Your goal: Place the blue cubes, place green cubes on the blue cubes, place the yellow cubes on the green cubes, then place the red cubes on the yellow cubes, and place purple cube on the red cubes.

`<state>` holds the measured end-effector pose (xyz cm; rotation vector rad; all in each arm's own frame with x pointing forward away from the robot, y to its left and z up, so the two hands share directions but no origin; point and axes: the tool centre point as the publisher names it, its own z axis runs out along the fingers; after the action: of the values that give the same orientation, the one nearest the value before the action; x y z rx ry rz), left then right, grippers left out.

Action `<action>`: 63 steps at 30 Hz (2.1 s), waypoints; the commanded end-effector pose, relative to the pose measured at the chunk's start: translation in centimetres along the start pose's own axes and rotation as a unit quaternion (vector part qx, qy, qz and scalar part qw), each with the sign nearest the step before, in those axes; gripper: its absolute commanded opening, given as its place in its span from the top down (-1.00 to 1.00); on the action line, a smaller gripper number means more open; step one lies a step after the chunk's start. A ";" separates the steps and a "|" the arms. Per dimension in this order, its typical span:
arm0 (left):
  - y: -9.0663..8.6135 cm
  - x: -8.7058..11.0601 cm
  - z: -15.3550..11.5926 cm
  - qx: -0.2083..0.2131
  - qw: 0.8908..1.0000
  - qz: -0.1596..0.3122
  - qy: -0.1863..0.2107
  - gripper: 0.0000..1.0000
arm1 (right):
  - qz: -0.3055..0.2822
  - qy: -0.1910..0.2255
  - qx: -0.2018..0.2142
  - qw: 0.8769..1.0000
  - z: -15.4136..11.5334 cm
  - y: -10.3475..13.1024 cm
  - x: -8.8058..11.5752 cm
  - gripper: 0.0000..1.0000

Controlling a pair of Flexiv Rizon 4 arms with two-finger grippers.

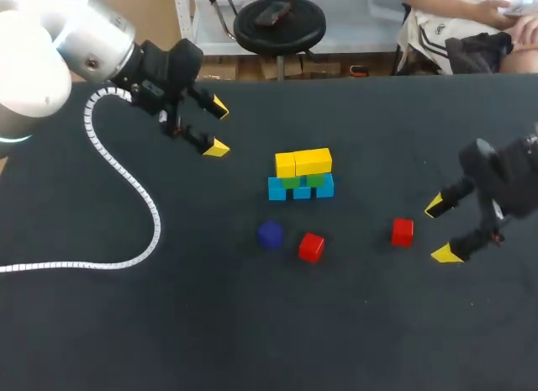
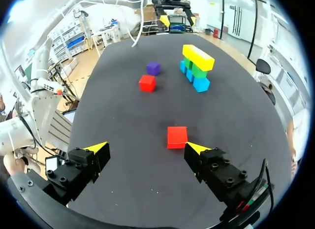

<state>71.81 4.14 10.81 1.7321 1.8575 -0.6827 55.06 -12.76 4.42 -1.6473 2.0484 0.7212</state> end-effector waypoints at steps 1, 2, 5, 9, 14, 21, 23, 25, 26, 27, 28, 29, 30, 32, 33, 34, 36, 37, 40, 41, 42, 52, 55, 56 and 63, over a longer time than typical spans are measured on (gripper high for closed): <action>0.2 0.1 0.0 0.002 1.000 0.001 -0.001 -1.00 | 0.006 -0.015 0.022 1.000 0.9 0.3 0.8 -1.00; 0.2 0.1 0.0 0.002 1.000 0.001 -0.001 -1.00 | 0.004 -0.024 0.022 0.999 1.2 0.3 0.7 -1.00; 0.2 0.1 0.0 0.002 1.000 0.001 -0.001 -1.00 | 0.003 -0.028 0.017 0.999 2.0 0.0 0.7 -1.00; 0.2 0.1 0.0 0.002 1.000 0.001 -0.001 -1.00 | -0.008 -0.038 0.013 0.999 2.9 -0.6 0.6 -1.00; 0.2 0.1 0.0 0.002 1.000 0.001 -0.001 -1.00 | -0.017 -0.049 0.007 0.999 3.4 -2.0 0.3 -1.00; 0.2 0.1 0.0 0.002 1.000 0.001 -0.001 -1.00 | -0.027 -0.064 -0.005 0.998 3.7 -3.4 -0.1 -1.00; 0.2 0.1 0.0 0.002 1.000 0.001 -0.001 -1.00 | -0.028 -0.064 -0.006 0.998 3.8 -3.5 -0.2 -1.00; 0.2 0.1 0.0 0.002 1.000 0.001 -0.001 -1.00 | -0.028 -0.065 -0.008 0.997 4.0 -3.6 -0.1 -1.00; 0.2 0.1 0.0 0.002 1.000 0.001 -0.001 -1.00 | -0.028 -0.065 -0.008 0.997 4.1 -3.6 -0.1 -1.00; 0.2 0.1 0.0 0.002 1.000 0.001 -0.001 -1.00 | -0.029 -0.067 -0.008 0.997 4.1 -3.6 -0.1 -1.00; 0.2 0.1 0.0 0.002 1.000 0.001 -0.001 -1.00 | -0.029 -0.068 -0.007 0.997 4.2 -3.7 -0.1 -1.00; 0.2 0.1 0.0 0.002 1.000 0.001 -0.001 -1.00 | -0.029 -0.069 -0.007 0.997 4.2 -3.7 -0.1 -1.00; 0.2 0.1 0.0 0.002 1.000 0.001 -0.001 -1.00 | -0.029 -0.070 -0.006 0.997 4.3 -3.8 -0.1 -1.00; 0.2 0.1 0.0 0.002 1.000 0.001 -0.001 -1.00 | -0.029 -0.072 -0.003 0.997 4.4 -3.8 -0.1 -1.00; 0.2 0.1 0.0 0.002 1.000 0.001 -0.001 -1.00 | -0.029 -0.073 -0.003 0.997 4.5 -3.9 -0.1 -1.00; 0.2 0.1 0.0 0.002 1.000 0.001 -0.001 -1.00 | -0.030 -0.074 -0.002 0.997 4.5 -3.9 -0.1 -1.00; 0.2 0.1 0.0 0.002 1.000 0.001 -0.001 -1.00 | -0.031 -0.075 -0.002 0.997 4.7 -3.9 -0.1 -1.00; 0.2 0.1 0.0 0.002 1.000 0.001 -0.001 -1.00 | -0.031 -0.076 -0.002 0.997 4.7 -3.9 -0.2 -0.96; 0.2 0.1 0.0 0.002 1.000 0.001 -0.001 -1.00 | -0.033 -0.076 -0.003 0.997 4.9 -3.9 -0.2 -0.74; 0.2 0.1 0.0 0.002 1.000 0.001 -0.001 -1.00 | -0.034 -0.076 -0.004 0.996 5.0 -4.0 -0.2 -0.50; 0.2 0.1 0.0 0.002 1.000 0.001 -0.001 -1.00 | -0.034 -0.076 -0.004 0.996 5.0 -4.0 -0.2 -0.22; 0.2 0.1 0.0 0.002 1.000 0.001 -0.001 -1.00 | -0.051 -0.077 -0.011 0.996 5.1 -3.9 -0.2 1.00; 0.2 0.1 0.0 0.002 1.000 0.001 -0.001 -1.00 | -0.059 -0.081 -0.010 0.995 4.6 -3.9 -0.6 1.00; 0.2 0.1 0.0 0.002 1.000 0.001 -0.001 -1.00 | -0.062 -0.082 -0.010 0.995 4.4 -4.0 -0.8 1.00; 0.2 0.1 0.0 0.002 1.000 0.001 -0.001 -1.00 | -0.086 -0.097 -0.016 0.991 2.9 -4.7 -2.6 1.00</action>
<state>71.81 4.15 10.80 1.7320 1.8577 -0.6828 59.81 -9.53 2.43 -1.6683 1.7606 0.8030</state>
